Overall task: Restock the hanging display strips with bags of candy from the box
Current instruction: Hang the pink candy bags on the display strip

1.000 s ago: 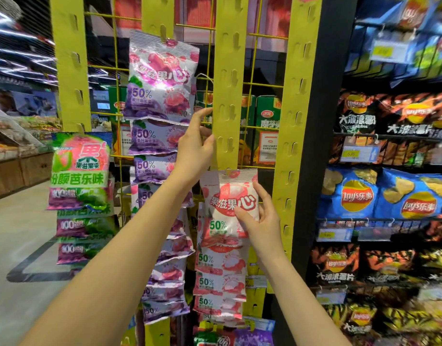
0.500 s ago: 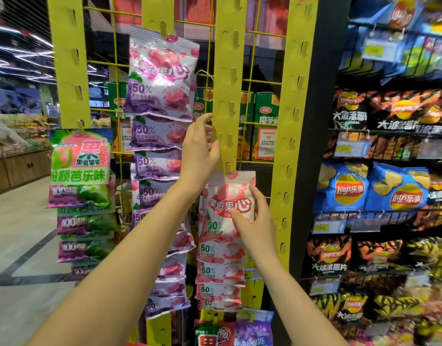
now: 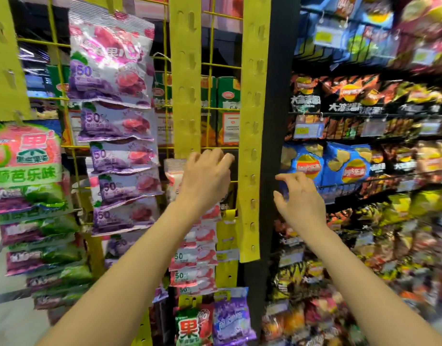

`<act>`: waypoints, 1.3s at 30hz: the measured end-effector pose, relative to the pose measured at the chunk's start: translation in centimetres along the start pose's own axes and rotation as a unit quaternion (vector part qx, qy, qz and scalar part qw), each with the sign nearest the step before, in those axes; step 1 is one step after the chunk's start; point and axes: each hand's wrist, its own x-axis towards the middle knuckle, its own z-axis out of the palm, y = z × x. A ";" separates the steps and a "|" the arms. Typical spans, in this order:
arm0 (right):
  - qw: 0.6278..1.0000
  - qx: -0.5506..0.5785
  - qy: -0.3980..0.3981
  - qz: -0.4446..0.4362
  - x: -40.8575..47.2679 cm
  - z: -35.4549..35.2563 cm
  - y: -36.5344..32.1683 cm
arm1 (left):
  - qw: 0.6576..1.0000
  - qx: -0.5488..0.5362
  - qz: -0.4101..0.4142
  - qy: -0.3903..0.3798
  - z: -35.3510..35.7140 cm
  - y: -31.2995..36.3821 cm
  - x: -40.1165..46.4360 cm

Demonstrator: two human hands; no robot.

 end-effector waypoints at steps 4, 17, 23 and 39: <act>0.989 -0.137 -0.055 0.015 -0.9 -1.8 4.9 | 1.000 -0.011 0.016 -0.020 3.1 3.8 -0.5; 0.931 -0.286 -0.177 0.140 -6.8 -6.5 20.2 | 0.959 -0.152 0.058 -0.231 10.9 22.2 0.6; 0.910 -0.305 -0.232 0.157 -9.1 -8.4 29.1 | 0.943 -0.168 0.060 -0.282 14.6 32.3 0.6; 0.877 -0.218 -0.401 0.148 -16.9 -7.9 51.2 | 0.858 -0.174 -0.014 -0.483 22.0 52.1 -3.0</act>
